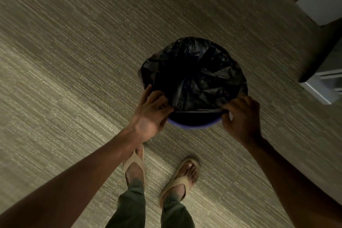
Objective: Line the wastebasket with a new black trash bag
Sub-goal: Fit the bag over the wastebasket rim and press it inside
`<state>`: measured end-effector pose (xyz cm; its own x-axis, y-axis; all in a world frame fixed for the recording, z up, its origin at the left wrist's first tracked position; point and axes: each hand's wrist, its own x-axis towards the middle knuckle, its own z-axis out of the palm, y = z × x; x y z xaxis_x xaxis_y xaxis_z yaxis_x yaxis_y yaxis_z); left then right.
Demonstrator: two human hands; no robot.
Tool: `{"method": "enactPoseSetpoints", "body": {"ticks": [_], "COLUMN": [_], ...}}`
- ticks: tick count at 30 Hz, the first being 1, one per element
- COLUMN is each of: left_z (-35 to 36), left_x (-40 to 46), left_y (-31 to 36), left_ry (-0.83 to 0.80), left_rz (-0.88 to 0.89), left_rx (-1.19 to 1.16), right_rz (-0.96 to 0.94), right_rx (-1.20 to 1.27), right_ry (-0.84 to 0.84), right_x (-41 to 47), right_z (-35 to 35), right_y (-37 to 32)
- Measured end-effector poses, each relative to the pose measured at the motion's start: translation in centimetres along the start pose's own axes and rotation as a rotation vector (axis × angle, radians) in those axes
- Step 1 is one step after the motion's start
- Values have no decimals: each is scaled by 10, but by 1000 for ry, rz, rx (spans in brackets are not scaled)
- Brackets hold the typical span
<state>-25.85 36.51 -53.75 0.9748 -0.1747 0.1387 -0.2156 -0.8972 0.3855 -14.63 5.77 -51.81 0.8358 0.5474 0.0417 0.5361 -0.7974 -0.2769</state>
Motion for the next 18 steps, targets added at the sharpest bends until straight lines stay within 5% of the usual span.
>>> {"method": "enactPoseSetpoints", "body": {"ticks": [3,11,18], "left_z": [-3,6,7], "left_x": [-20,-47,-52], "left_y": [6,24,21], "left_ry": [1,-352,-355], "left_rz": [44,-82,-276], "left_rx": [35,126,130], "right_rz": [-24,-6,-20], "right_rx": [12,72,-46], "right_ry": [-60,-263,-418], "right_x": [-20,-48,-48], "right_z": [-5,4,25], "right_y": [3,-7,-12]}}
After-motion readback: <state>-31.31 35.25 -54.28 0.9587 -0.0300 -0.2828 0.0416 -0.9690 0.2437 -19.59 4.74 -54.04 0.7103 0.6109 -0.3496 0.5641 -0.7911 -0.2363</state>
